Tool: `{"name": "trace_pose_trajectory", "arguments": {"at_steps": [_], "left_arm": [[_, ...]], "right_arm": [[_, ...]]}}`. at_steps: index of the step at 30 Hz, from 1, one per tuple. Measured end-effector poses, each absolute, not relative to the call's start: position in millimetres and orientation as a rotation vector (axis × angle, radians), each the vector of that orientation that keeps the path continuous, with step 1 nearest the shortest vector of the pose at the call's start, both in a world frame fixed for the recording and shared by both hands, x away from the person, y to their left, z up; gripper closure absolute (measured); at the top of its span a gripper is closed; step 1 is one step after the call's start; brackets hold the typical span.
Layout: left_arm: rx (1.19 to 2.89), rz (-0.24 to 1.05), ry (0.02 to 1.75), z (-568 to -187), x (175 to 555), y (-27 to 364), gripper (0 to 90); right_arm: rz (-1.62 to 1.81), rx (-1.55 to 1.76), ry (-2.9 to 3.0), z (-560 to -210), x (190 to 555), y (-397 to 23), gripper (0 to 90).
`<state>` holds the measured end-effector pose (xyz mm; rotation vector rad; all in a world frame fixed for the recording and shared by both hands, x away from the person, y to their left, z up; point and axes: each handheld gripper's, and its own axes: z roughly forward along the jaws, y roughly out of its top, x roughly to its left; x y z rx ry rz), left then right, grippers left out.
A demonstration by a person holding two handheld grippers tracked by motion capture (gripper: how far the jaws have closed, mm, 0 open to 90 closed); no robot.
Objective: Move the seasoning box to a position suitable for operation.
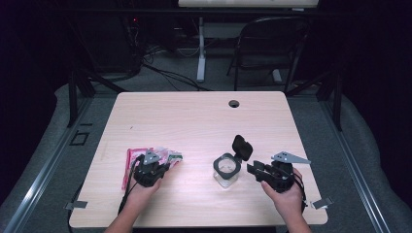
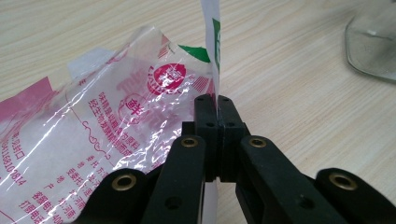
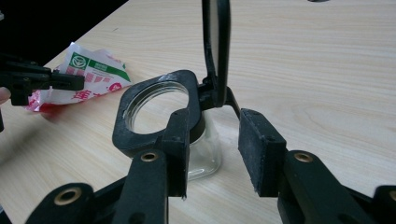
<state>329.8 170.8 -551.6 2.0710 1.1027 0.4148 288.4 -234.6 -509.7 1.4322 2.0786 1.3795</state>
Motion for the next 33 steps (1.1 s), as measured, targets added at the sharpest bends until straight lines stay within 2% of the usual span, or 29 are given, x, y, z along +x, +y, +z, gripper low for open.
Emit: {"name": "trace_pose_trajectory", "arguments": {"at_steps": [6, 24, 33], "left_arm": [[2.088, 0.451, 1.078, -540.4, 325.6, 174.0, 90.0], [1.993, 0.418, 1.121, -510.2, 322.8, 205.6, 90.0], [1.967, 0.472, 1.110, -490.0, 320.6, 220.1, 90.0]], "right_arm": [[1.394, 1.396, 2.113, -505.3, 286.0, -230.9, 64.4], [1.388, 1.338, 2.193, -501.7, 284.2, -216.7, 66.2], [1.390, 1.345, 2.198, -502.6, 286.3, -215.2, 66.4]]}}
